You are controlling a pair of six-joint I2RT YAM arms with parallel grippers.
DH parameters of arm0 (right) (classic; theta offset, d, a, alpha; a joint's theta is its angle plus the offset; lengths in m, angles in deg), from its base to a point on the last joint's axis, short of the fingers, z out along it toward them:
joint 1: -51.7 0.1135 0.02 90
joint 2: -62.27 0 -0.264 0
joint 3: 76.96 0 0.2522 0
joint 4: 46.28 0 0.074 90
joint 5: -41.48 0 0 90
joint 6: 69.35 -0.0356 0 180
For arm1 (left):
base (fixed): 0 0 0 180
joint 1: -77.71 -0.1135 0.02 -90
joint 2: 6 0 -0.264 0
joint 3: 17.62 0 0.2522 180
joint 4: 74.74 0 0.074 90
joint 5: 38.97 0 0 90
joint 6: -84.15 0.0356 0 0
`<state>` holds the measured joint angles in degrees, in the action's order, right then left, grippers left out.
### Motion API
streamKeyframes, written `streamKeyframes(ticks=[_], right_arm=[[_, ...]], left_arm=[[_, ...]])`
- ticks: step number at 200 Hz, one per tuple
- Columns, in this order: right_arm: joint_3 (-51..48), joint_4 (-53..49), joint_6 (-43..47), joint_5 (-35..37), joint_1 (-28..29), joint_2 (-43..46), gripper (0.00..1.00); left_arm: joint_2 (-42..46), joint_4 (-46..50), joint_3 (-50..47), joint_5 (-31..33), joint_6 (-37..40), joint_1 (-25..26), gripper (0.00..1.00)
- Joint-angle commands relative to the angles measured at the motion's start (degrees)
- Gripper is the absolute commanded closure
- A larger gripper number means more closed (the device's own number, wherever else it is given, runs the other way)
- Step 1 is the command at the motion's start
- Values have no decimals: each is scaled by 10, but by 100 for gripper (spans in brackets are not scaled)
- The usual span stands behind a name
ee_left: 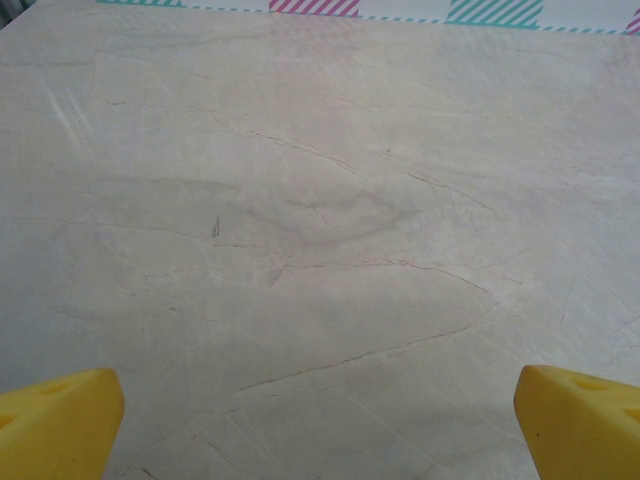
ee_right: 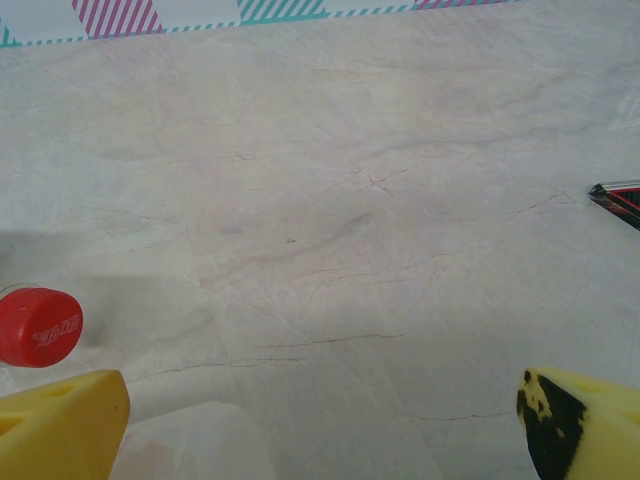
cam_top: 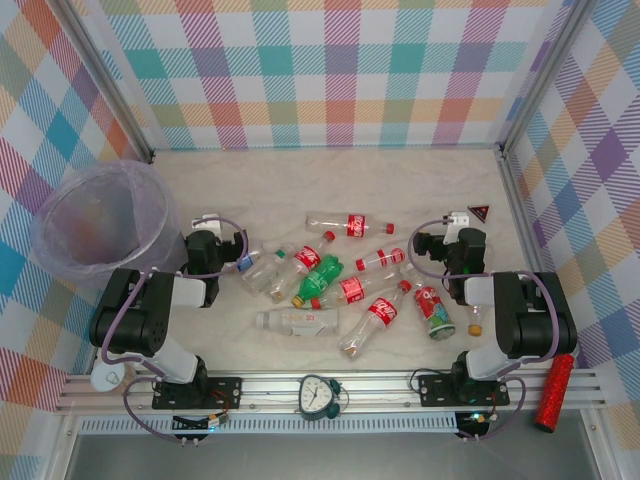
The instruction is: Put the plastic bottles in the bin
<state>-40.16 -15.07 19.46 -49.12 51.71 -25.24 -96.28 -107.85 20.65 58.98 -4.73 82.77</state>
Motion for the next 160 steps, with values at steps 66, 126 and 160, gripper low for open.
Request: streamKeyframes(ticks=[66,126,160], right_arm=[[46,-76,1,-2,2,29,1],[272,-620,-142,91,1,164,1],[351,-884,-202,157,-14,162,1]], left_arm=[[8,6,3,-5,4,-8,0],[107,385,211,22,-13,28,0],[91,572,336,78,-53,101,0]])
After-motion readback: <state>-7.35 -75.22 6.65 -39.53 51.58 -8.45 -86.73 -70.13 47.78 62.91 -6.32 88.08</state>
